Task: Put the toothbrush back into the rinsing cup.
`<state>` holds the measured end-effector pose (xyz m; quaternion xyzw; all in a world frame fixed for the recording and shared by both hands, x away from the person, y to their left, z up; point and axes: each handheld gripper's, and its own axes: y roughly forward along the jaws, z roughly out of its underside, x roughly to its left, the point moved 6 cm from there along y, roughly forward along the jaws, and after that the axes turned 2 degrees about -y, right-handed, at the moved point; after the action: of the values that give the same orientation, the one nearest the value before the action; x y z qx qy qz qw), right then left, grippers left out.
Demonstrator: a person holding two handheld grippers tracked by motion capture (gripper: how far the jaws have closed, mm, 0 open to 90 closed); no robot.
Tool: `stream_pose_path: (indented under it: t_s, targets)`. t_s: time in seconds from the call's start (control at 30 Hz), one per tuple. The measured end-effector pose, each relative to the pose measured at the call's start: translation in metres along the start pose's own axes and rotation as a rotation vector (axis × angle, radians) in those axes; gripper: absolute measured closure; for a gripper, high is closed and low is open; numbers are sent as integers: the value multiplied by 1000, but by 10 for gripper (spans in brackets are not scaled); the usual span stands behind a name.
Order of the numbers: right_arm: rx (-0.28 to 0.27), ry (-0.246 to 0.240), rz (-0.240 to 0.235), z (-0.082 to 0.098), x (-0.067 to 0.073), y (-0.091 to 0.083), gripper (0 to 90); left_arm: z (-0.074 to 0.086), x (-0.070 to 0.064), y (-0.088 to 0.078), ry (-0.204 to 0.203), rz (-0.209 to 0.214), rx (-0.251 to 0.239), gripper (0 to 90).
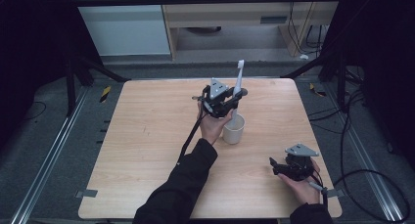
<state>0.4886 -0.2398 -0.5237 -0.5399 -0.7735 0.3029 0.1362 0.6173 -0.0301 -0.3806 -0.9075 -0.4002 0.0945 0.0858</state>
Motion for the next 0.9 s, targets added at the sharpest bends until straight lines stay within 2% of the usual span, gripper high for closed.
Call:
stream_pose_path:
  t_s: [0.37,0.9]
  targets:
    - [4,1,-3,1,0,1,187,19,-1,12,14,-10,52,672]
    - [9,-7,-4,1,1,2,186,45,3,22,5,-16,125,671]
